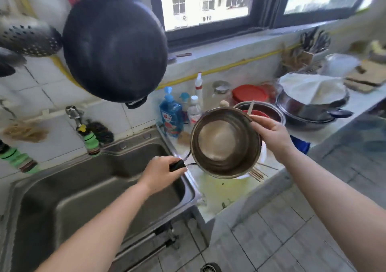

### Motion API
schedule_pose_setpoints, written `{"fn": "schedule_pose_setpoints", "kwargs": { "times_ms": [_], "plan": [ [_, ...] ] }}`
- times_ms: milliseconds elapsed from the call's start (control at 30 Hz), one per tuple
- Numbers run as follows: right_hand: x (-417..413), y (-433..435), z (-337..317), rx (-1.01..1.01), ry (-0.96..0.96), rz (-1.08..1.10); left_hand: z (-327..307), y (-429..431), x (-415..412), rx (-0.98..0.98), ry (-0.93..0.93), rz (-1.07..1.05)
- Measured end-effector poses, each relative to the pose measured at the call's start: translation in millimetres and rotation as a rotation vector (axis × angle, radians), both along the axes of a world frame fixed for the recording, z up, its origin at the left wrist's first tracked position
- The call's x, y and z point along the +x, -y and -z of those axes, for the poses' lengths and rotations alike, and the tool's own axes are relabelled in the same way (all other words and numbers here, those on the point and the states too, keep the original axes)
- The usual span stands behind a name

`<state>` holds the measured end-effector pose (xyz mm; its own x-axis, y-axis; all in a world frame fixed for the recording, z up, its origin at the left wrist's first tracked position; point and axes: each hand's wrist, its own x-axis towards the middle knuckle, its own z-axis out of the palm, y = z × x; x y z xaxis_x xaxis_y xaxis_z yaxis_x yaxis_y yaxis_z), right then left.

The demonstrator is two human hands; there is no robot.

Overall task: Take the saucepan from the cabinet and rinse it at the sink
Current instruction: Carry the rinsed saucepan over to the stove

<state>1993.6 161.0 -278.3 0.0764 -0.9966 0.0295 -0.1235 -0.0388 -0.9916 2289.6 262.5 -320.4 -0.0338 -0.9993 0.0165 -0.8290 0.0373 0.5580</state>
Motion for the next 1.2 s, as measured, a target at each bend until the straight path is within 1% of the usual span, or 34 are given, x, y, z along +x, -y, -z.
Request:
{"fn": "schedule_pose_setpoints", "kwargs": {
  "times_ms": [100, 267, 367, 567, 667, 833, 1000, 1200],
  "plan": [
    [-75, -10, -13, -0.049, 0.020, 0.115, -10, 15, -70, -0.017, 0.007, 0.119],
    [-207, -49, -36, -0.078, -0.059, 0.272, -19, 36, -193, -0.031, -0.003, 0.289],
    [-279, -73, -45, -0.105, -0.095, 0.430, -30, 45, -268, -0.058, 0.004, 0.407],
    [-409, -107, -49, -0.144, -0.202, 0.647, -44, 70, -406, -0.149, 0.154, 0.625],
    [-467, -113, -44, -0.149, -0.200, 0.742, -44, 88, -470, -0.174, 0.193, 0.715],
    [-557, -107, -39, -0.169, -0.205, 0.896, -42, 128, -572, -0.197, 0.199, 0.866],
    [-653, -74, -38, -0.123, -0.274, 1.032, -48, 188, -681, -0.243, 0.213, 0.994],
    [-759, -33, -54, -0.104, -0.281, 1.152, -63, 259, -813, -0.270, 0.219, 1.094]
  ]
}}
